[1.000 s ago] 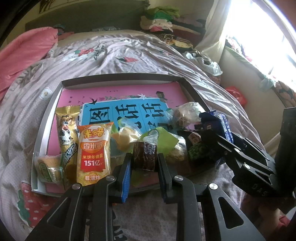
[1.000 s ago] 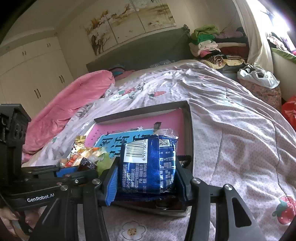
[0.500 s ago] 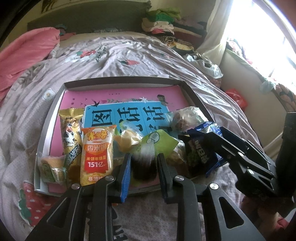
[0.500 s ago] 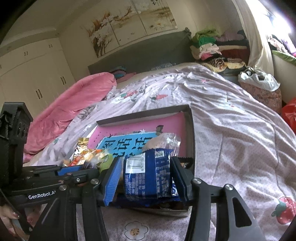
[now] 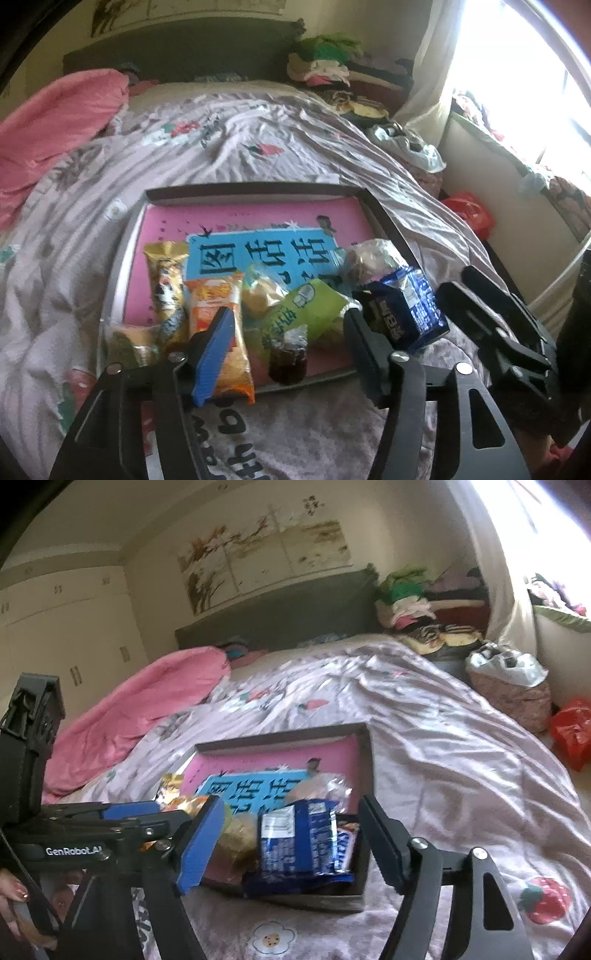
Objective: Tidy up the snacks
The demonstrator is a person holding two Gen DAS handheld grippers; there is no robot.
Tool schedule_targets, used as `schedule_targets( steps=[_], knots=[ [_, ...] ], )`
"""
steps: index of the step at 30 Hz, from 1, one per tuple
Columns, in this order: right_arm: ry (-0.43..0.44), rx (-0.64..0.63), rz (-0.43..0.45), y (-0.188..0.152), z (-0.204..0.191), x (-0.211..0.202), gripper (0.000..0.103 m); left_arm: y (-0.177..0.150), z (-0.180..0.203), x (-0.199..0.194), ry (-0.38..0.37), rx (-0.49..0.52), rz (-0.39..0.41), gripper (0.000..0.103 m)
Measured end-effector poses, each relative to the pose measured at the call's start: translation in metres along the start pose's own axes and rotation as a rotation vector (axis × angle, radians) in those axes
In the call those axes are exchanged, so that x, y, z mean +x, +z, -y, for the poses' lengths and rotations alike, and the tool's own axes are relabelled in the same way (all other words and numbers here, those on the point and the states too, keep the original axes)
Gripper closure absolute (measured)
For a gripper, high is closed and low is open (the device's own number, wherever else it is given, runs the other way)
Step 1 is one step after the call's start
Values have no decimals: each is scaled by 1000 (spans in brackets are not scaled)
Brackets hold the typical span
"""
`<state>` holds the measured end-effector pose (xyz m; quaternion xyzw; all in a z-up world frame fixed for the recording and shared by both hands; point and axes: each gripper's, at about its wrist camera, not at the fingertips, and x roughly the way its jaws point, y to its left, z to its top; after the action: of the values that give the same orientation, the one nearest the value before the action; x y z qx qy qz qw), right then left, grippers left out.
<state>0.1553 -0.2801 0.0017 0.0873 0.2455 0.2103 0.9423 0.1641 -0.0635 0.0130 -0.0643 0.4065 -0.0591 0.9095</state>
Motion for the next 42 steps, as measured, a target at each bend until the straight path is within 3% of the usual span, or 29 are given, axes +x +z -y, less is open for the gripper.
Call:
schedule_targets(
  steps=[4, 11, 16, 21, 28, 42],
  knots=[
    [-22, -9, 27, 4, -3, -13, 19, 0, -2, -12, 1, -6, 23, 30],
    [-67, -19, 4, 11, -21, -39, 13, -12, -12, -40, 17, -26, 38, 27],
    [-114, 27, -113, -5, -32, -52, 11, -36, -20, -56, 55, -33, 9, 27],
    [-100, 100, -207, -35, -40, -64, 11, -65, -22, -72, 61, -39, -8, 27],
    [-107, 67, -189, -58, -58, -87, 10, -89, -19, -84, 72, -53, -21, 27],
    [-105, 18, -222, -69, -67, -85, 9, -103, -21, -83, 46, -77, -46, 27]
  ],
)
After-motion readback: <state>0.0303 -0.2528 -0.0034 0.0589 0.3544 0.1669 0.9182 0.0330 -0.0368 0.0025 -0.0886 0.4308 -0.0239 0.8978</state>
